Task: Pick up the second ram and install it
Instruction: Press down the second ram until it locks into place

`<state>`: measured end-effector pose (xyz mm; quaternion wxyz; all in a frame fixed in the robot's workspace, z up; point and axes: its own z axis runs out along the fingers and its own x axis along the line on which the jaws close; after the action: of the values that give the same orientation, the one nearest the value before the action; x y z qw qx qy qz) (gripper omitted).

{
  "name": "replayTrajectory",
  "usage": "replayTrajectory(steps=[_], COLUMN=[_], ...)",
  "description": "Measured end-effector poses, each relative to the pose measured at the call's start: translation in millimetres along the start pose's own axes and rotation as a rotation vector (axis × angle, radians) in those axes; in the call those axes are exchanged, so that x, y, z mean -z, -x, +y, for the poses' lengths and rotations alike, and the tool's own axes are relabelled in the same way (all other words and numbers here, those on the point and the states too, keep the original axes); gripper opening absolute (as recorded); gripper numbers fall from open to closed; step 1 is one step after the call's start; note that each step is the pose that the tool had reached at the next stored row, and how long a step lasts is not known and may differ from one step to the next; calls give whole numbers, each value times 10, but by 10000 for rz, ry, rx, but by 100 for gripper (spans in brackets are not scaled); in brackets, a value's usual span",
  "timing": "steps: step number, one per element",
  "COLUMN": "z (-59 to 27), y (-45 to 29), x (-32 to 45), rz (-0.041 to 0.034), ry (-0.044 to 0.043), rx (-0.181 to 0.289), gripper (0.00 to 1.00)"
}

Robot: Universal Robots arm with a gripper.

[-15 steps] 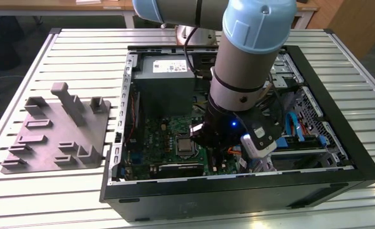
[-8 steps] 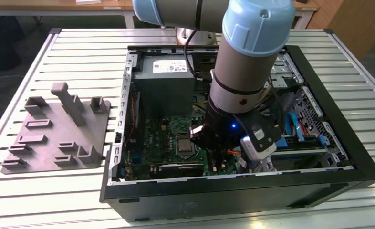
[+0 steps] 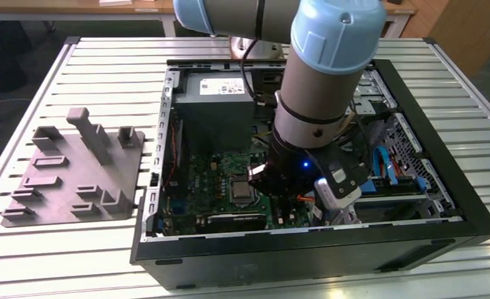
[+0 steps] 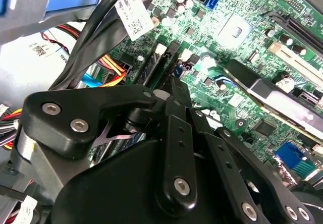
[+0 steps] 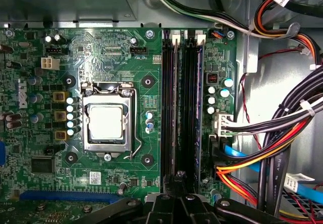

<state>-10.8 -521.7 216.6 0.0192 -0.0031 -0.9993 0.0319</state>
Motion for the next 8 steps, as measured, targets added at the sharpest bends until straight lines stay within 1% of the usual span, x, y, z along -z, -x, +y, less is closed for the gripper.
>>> replayTrajectory(steps=[2, 4, 6, 7, 8], z=[-3, -2, -5, -10, -10], y=[-1, -2, -3, -5, -5], x=[9, 43, 83, 113, 122], rz=[-14, -18, -20, -14, -17], ry=[48, 70, 75, 52, 58], rx=[0, 1, 1, 0, 1], gripper=[10, 10, 10, 10, 10])
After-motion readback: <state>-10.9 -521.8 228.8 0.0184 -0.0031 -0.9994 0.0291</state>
